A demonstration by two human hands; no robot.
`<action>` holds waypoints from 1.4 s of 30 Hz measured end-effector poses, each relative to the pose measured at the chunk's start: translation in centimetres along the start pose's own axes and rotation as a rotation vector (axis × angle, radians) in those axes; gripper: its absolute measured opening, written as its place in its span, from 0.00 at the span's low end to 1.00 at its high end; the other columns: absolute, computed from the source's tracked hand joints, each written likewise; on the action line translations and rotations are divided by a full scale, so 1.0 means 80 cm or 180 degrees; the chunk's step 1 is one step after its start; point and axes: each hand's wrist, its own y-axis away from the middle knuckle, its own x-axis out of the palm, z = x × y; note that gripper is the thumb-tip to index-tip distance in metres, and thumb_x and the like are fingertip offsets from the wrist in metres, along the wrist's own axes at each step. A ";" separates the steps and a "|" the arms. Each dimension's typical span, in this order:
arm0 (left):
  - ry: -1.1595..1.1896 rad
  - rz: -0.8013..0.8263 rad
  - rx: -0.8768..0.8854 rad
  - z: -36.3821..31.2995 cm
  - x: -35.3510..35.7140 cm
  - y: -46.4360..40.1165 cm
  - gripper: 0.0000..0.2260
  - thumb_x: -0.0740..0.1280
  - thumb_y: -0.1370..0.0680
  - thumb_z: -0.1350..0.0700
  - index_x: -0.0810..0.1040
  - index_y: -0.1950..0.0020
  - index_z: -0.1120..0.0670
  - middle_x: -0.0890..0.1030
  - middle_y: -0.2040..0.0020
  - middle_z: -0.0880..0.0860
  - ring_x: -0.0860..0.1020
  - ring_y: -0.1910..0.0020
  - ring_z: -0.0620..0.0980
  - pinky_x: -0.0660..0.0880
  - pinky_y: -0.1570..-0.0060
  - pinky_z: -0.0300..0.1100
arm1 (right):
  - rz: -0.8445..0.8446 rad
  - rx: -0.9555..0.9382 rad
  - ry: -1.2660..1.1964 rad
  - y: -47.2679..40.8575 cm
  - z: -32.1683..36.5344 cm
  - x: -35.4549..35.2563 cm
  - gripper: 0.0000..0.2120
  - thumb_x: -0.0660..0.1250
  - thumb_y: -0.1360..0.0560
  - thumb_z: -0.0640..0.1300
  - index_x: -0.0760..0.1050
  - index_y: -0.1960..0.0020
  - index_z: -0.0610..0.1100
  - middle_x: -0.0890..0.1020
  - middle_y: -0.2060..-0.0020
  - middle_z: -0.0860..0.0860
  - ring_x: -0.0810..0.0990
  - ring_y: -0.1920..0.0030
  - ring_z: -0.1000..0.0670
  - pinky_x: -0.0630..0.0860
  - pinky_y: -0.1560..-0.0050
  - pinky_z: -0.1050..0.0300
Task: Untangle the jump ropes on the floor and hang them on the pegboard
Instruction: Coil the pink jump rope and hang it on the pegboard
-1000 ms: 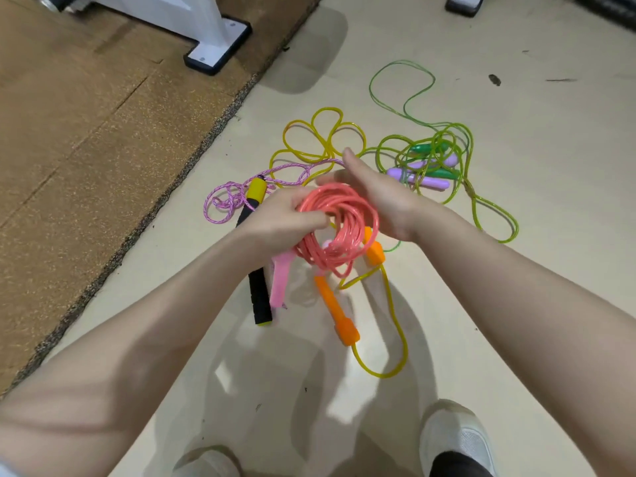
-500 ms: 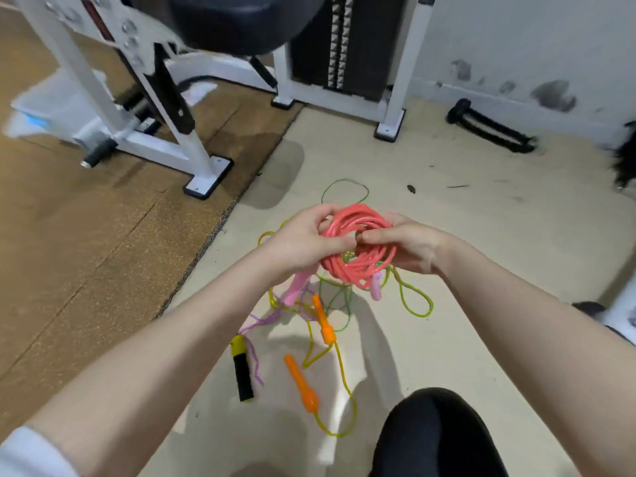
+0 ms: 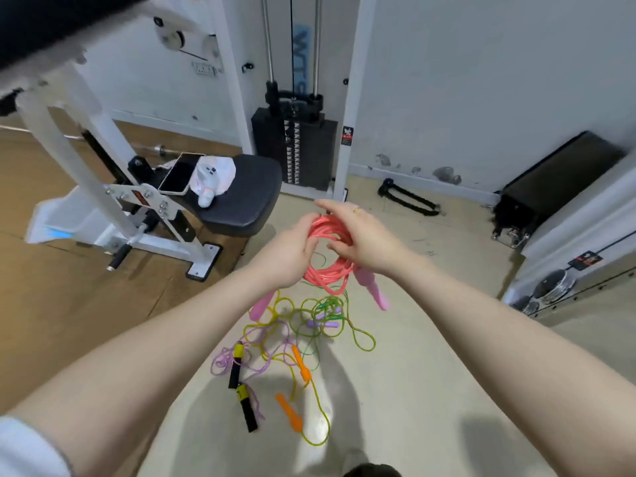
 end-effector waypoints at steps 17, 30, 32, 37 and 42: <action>-0.0605 -0.0236 0.0678 -0.225 -0.119 -0.229 0.27 0.63 0.23 0.51 0.58 0.26 0.51 0.80 0.44 0.57 0.77 0.45 0.56 0.73 0.49 0.45 | -0.0436 0.0185 0.1390 -0.099 -0.052 -0.301 0.28 0.56 0.25 0.34 0.56 0.27 0.47 0.65 0.38 0.45 0.76 0.53 0.39 0.70 0.55 0.52; -0.0130 -0.0666 0.1285 -0.363 -0.099 -0.526 0.17 0.53 0.18 0.51 0.65 0.30 0.52 0.77 0.41 0.56 0.74 0.41 0.56 0.71 0.43 0.50 | -0.1492 0.0350 0.1069 -0.207 -0.231 -0.515 0.21 0.59 0.23 0.40 0.64 0.30 0.47 0.70 0.40 0.45 0.76 0.46 0.38 0.73 0.46 0.47; -0.0036 -0.0640 0.1435 -0.380 -0.096 -0.583 0.16 0.54 0.18 0.52 0.67 0.31 0.52 0.78 0.42 0.56 0.75 0.42 0.55 0.70 0.45 0.44 | -0.1491 0.0316 0.0965 -0.230 -0.268 -0.547 0.23 0.61 0.23 0.42 0.62 0.29 0.46 0.70 0.38 0.46 0.74 0.41 0.42 0.70 0.40 0.48; 0.0341 -0.0649 0.1676 -0.424 -0.098 -0.733 0.14 0.62 0.21 0.54 0.73 0.36 0.53 0.81 0.53 0.51 0.77 0.58 0.45 0.66 0.62 0.30 | -0.1963 0.0392 0.0885 -0.310 -0.373 -0.636 0.21 0.63 0.23 0.43 0.64 0.31 0.43 0.71 0.36 0.45 0.71 0.36 0.47 0.67 0.39 0.54; 0.0717 -0.0547 0.1700 -0.477 -0.127 -0.893 0.13 0.67 0.25 0.49 0.73 0.42 0.48 0.77 0.62 0.47 0.74 0.67 0.41 0.71 0.63 0.36 | -0.2155 0.0310 0.1013 -0.404 -0.449 -0.746 0.15 0.63 0.23 0.43 0.68 0.37 0.42 0.74 0.42 0.46 0.74 0.42 0.46 0.69 0.44 0.52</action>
